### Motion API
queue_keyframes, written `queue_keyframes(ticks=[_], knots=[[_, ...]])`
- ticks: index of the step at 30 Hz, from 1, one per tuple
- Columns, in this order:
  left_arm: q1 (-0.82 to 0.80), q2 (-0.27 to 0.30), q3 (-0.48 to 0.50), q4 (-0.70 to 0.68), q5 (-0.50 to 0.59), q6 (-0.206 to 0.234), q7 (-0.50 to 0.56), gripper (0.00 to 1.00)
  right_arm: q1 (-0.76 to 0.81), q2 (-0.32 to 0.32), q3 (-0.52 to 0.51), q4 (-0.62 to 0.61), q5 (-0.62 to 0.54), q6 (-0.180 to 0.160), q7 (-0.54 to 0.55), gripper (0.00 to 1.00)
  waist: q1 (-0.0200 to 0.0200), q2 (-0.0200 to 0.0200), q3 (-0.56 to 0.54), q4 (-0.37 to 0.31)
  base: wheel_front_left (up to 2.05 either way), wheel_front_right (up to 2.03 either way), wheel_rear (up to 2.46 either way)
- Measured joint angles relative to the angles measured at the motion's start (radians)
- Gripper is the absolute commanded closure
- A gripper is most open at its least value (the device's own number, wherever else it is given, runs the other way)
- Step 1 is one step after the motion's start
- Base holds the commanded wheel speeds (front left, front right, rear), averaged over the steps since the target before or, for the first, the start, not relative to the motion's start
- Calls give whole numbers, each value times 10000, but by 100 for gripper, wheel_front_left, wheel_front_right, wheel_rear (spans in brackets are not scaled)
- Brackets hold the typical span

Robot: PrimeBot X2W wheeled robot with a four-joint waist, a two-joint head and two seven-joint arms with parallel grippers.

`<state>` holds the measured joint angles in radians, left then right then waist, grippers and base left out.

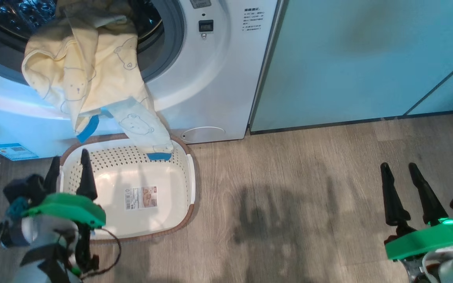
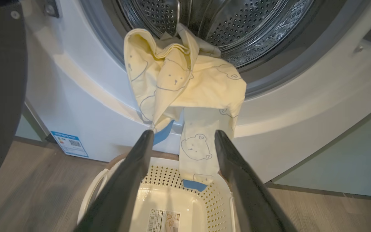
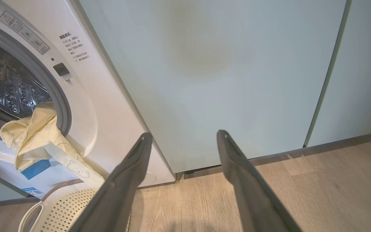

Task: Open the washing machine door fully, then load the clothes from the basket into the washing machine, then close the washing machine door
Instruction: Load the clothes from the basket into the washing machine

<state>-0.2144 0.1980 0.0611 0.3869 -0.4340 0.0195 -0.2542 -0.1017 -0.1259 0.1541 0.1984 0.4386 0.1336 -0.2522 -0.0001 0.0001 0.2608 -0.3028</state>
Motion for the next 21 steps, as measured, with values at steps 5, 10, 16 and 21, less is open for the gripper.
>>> queue_keyframes(ticks=[5,10,16,21], knots=[[527,-500,541,-255,456,-222,0,0,204,0,-79,-6,0,0,0,0,0,0,-43,24,0,0,0],[683,-851,1001,-245,905,-531,0,0,206,0,-109,-35,0,0,0,0,0,0,3,49,0,0,0],[651,-1057,1323,46,1358,-792,-2,0,198,0,-111,-36,0,0,0,0,1,0,93,11,0,0,0],[337,-1174,1337,491,1689,-978,0,0,175,2,-109,-38,0,0,0,0,1,0,196,-56,0,0,0]])
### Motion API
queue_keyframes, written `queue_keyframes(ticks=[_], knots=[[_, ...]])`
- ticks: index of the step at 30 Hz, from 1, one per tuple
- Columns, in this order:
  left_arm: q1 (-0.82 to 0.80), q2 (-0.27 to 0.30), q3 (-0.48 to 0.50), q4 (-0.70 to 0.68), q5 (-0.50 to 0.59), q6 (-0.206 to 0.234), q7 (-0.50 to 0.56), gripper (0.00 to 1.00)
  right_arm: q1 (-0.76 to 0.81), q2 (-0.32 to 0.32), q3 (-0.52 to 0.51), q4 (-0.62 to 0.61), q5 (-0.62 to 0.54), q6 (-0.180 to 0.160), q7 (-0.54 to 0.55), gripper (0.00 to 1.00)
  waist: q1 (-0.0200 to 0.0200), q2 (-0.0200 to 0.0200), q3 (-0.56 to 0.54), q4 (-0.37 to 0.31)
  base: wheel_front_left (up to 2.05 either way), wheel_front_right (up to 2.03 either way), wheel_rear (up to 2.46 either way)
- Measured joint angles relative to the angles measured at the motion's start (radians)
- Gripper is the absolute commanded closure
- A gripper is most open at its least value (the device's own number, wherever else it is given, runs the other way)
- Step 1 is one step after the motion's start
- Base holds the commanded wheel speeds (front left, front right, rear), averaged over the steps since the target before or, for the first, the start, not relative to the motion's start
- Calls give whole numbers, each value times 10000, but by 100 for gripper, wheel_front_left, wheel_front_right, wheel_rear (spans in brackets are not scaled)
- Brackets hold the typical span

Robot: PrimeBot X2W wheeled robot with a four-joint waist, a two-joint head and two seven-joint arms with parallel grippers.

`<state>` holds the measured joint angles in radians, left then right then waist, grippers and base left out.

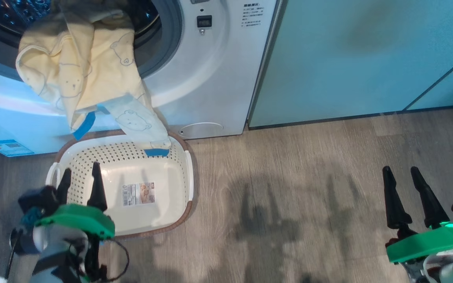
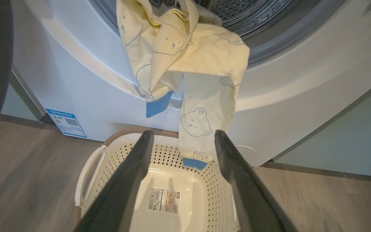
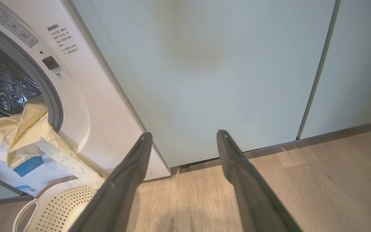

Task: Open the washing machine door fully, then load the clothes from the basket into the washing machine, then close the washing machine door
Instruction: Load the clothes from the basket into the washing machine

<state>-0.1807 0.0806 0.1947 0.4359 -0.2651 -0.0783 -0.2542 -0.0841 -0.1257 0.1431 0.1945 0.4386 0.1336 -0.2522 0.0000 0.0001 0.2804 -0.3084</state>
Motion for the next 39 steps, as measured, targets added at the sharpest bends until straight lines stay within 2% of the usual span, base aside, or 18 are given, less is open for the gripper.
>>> queue_keyframes(ticks=[9,18,27,39], knots=[[-1152,17,12,600,564,-174,0,0,-40,8,19,-21,0,0,0,0,1,0,297,-96,0,0,0],[-2545,272,-190,1064,1187,-337,-2,0,-221,31,42,-69,2,0,0,0,1,0,770,-157,0,0,0],[-3970,794,-1300,1937,2374,-339,0,0,-526,40,165,-90,12,0,0,0,1,0,1330,-203,0,0,0],[-5814,1845,-2291,3716,3816,403,-2,0,-1133,36,299,-128,13,0,0,0,1,-1,2295,-272,0,0,0]])
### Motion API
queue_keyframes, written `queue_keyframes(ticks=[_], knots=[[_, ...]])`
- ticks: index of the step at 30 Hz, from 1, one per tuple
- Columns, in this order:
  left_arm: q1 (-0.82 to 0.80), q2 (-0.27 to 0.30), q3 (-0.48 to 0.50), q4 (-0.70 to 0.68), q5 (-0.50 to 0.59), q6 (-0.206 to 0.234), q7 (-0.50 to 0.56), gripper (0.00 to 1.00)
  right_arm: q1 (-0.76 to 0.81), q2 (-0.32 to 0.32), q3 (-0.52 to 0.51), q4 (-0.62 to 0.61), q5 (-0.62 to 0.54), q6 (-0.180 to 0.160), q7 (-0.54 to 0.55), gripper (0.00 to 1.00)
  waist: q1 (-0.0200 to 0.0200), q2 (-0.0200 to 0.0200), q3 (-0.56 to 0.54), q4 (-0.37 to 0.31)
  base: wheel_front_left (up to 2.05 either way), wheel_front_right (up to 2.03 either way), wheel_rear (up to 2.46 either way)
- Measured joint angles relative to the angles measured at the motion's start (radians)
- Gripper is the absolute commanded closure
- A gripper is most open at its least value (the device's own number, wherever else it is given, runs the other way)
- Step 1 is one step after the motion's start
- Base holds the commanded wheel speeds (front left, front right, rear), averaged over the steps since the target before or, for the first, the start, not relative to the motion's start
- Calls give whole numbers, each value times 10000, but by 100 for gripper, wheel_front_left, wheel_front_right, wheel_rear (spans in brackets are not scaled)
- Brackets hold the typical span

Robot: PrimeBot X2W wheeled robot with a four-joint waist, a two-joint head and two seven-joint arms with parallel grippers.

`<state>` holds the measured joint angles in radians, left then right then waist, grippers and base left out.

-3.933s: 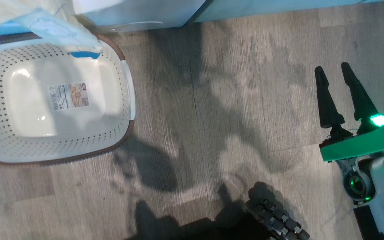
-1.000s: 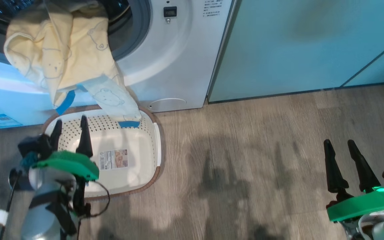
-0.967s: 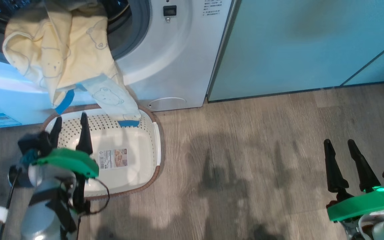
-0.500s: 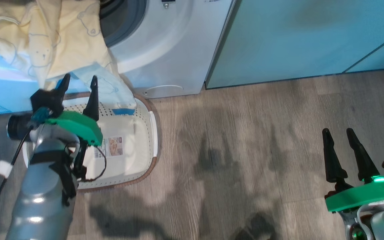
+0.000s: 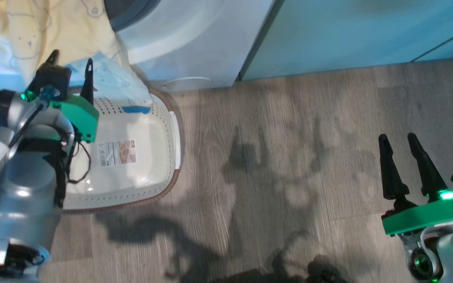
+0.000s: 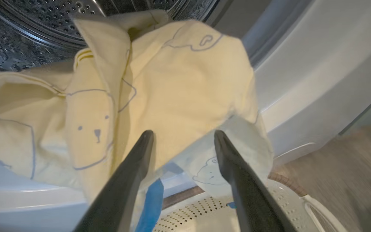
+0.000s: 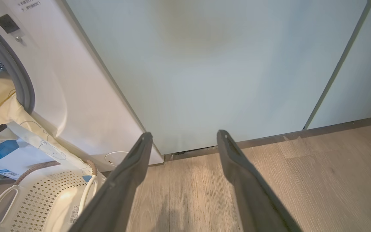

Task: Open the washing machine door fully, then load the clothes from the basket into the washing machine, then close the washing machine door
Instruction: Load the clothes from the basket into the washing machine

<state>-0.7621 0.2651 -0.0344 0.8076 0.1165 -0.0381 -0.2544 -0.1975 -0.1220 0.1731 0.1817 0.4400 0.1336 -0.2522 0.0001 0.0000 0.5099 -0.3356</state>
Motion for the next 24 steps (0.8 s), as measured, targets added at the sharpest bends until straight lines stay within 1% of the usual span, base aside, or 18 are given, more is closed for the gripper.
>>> queue_keyframes(ticks=[5,13,21,22,23,24], knots=[[-611,69,-155,449,138,238,0,0,-186,-2,75,-10,0,0,0,0,0,0,348,-10,0,0,0],[-1220,105,-426,543,140,533,-25,0,-394,-10,144,-25,0,0,0,0,-1,0,761,47,0,0,0],[-1634,203,-694,616,136,604,-205,0,-668,-25,226,-25,2,0,0,0,-2,1,1067,101,0,0,0],[-1637,201,-700,617,130,642,-207,27,-704,-25,228,-21,4,0,0,0,-2,0,1074,105,0,0,0],[-1637,194,-708,627,86,690,-224,71,-738,-25,228,-19,8,0,0,0,-2,1,1072,108,0,0,0],[-1637,186,-723,648,33,688,-230,100,-755,-35,228,-19,29,0,0,0,-2,0,1062,112,0,0,0]])
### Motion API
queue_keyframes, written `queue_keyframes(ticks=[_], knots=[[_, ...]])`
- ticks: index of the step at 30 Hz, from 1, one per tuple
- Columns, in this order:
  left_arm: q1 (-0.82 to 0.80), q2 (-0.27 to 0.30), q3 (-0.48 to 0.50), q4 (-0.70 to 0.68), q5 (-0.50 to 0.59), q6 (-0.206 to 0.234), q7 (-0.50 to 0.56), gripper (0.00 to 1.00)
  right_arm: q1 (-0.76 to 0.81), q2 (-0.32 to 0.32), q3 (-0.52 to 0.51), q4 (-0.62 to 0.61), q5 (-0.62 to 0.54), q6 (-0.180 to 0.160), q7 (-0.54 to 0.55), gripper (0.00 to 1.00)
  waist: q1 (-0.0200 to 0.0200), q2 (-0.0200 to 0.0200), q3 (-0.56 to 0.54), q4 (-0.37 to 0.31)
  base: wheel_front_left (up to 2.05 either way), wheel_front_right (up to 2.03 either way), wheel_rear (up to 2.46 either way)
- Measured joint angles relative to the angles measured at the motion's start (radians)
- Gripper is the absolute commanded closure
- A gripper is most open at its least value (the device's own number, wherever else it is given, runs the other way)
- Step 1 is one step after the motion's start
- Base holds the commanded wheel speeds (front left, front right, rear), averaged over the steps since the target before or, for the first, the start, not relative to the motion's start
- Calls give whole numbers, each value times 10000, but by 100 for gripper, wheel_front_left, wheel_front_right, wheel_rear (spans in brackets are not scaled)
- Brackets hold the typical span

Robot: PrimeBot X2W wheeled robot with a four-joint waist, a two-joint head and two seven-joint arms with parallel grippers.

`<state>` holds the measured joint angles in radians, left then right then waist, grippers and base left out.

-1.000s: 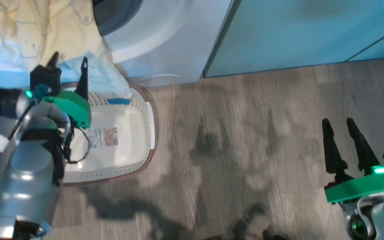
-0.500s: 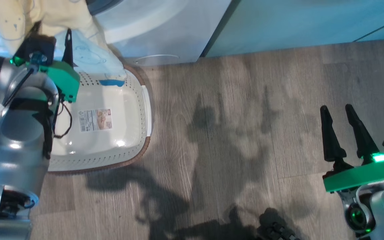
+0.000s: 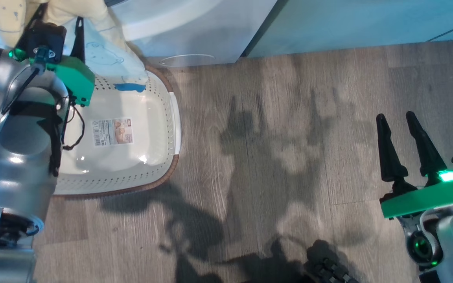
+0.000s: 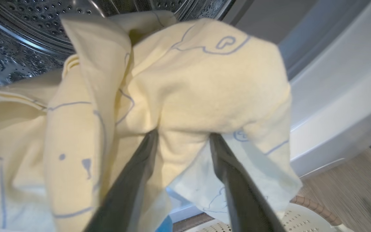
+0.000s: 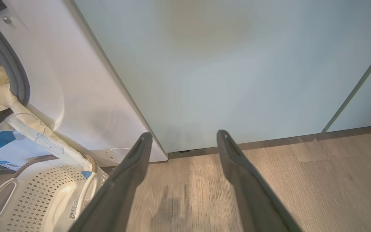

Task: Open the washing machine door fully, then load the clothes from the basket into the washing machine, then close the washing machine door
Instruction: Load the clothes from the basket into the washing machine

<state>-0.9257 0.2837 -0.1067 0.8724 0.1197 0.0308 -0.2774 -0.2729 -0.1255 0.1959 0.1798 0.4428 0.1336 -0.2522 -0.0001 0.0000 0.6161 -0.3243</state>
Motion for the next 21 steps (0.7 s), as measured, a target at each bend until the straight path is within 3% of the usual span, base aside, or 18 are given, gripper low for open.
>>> queue_keyframes(ticks=[12,21], knots=[[473,-100,127,-451,-1014,-117,148,100,26,-29,-13,69,46,0,0,0,1,0,-513,124,0,0,0],[1039,-230,713,-1141,-2171,-821,184,100,409,-96,-79,86,46,0,0,0,1,0,-1094,241,0,0,0]])
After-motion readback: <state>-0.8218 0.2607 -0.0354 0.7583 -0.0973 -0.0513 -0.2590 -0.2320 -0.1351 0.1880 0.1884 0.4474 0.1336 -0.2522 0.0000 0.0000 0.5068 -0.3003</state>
